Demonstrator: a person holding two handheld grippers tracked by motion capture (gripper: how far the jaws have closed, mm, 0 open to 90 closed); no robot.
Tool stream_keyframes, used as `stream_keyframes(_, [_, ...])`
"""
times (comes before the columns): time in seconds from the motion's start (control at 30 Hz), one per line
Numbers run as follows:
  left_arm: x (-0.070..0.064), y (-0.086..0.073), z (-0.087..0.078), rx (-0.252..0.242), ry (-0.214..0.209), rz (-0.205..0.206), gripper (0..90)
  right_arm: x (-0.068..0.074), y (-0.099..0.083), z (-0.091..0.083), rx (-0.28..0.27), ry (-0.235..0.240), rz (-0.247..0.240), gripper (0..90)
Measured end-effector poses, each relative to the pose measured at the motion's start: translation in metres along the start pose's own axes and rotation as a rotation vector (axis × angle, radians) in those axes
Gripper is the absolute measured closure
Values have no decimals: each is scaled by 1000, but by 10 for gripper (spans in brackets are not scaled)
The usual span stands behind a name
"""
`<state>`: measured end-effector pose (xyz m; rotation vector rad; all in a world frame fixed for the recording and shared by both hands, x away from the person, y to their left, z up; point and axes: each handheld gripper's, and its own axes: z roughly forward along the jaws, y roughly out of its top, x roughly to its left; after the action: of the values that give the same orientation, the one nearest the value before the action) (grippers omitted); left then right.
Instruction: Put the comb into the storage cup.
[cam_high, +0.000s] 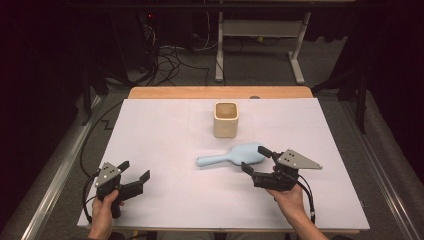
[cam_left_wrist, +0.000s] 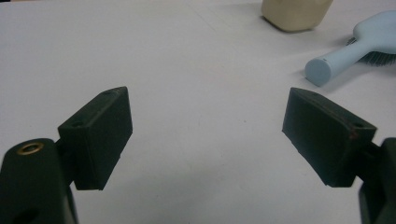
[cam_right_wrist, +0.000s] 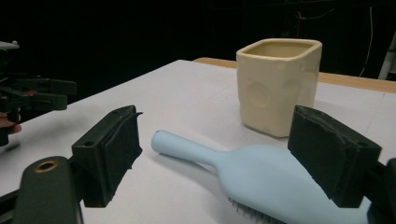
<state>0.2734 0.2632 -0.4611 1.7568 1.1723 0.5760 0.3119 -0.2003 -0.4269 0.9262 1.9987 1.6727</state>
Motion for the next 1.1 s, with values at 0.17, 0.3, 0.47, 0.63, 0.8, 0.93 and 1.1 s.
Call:
stream_keyframes(0.17, [0,0,0,0,0,-3,170,2,2,9,10,8,-2,179])
stream_keyframes(0.3, [0,0,0,0,-1,-1,170,3,4,14,13,14,2,182])
stream_keyframes(0.47, [0,0,-1,-4,1,-3,170,5,5,20,18,20,5,184])
stream_keyframes(0.63, [0,0,-1,-4,0,-1,170,8,9,29,17,14,4,193])
stream_keyframes(0.8, [0,0,-1,-7,1,-2,170,9,10,37,28,25,12,193])
stream_keyframes(0.93, [0,0,-1,-4,0,-1,170,12,11,43,37,34,11,193])
stream_keyframes(1.1, [1,0,-1,-6,2,-1,170,14,14,48,40,41,7,190])
